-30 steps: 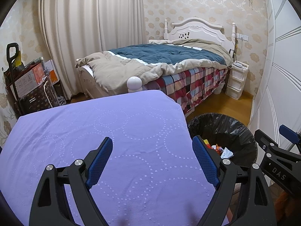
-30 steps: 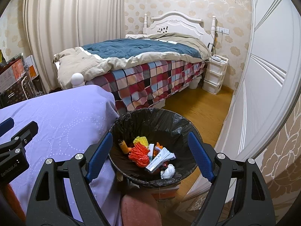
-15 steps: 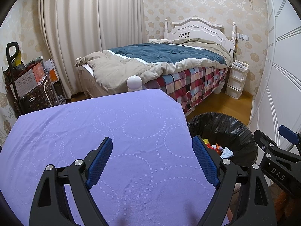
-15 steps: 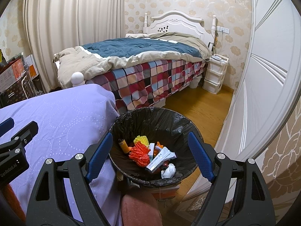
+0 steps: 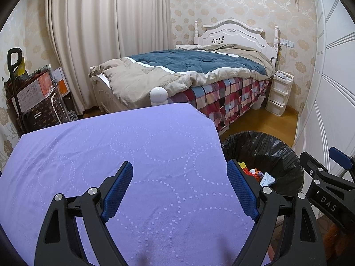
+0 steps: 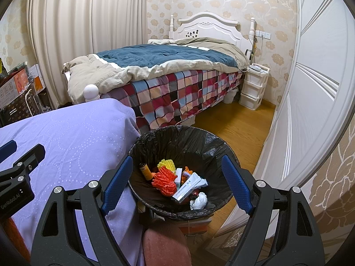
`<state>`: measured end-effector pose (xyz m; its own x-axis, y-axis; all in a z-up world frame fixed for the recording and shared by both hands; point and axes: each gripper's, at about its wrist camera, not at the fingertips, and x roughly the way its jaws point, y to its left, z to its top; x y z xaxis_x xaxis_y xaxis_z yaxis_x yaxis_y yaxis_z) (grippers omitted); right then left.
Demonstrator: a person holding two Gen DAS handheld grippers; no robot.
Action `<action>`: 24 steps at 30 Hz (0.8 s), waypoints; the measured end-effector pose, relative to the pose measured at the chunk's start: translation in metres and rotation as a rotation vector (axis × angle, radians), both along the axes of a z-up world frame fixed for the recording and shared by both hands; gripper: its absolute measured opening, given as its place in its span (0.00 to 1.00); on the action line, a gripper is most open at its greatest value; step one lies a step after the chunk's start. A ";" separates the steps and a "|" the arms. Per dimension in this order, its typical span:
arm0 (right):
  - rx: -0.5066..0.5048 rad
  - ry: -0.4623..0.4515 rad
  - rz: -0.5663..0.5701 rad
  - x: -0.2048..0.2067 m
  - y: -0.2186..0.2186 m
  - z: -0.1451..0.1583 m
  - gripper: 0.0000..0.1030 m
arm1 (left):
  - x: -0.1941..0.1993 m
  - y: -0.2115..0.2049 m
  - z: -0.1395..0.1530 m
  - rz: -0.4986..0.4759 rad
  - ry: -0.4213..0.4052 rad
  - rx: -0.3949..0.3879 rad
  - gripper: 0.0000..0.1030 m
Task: Collect trash
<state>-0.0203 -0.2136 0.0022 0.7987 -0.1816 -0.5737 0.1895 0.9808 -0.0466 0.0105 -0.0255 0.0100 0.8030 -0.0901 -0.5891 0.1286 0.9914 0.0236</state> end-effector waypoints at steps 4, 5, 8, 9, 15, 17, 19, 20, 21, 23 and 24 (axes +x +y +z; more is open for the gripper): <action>0.000 0.001 0.000 0.000 0.000 0.000 0.78 | 0.000 -0.001 -0.002 -0.001 0.000 0.002 0.81; 0.000 0.000 0.000 0.000 0.000 0.000 0.78 | 0.000 -0.001 -0.002 -0.001 0.000 0.001 0.81; 0.001 0.000 0.000 0.001 0.000 0.000 0.78 | 0.000 -0.001 -0.002 -0.003 0.000 0.003 0.81; 0.000 0.000 0.000 0.000 0.000 0.000 0.78 | 0.000 -0.001 -0.002 -0.004 0.000 0.002 0.81; 0.001 0.001 -0.001 0.000 0.000 0.000 0.78 | -0.001 -0.001 -0.005 -0.002 0.002 0.000 0.81; 0.001 0.001 0.000 0.001 0.000 0.001 0.78 | -0.001 -0.002 -0.005 0.001 -0.001 0.005 0.81; 0.000 0.001 0.000 0.000 0.000 0.000 0.78 | -0.003 -0.003 -0.009 0.004 0.002 0.007 0.81; 0.000 0.001 0.000 0.000 0.000 0.000 0.78 | -0.003 -0.004 -0.010 0.004 0.003 0.004 0.81; 0.001 0.001 0.001 0.000 0.000 0.000 0.78 | -0.004 -0.004 -0.011 0.005 0.004 0.003 0.81; 0.000 0.002 0.000 0.001 0.000 0.001 0.78 | -0.004 -0.004 -0.011 0.004 0.004 0.008 0.81; 0.001 0.002 0.000 0.001 0.000 0.001 0.78 | -0.004 -0.004 -0.010 0.005 0.002 0.007 0.81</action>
<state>-0.0198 -0.2139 0.0028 0.7976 -0.1811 -0.5754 0.1895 0.9808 -0.0461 0.0068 -0.0296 -0.0003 0.8023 -0.0818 -0.5913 0.1237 0.9918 0.0307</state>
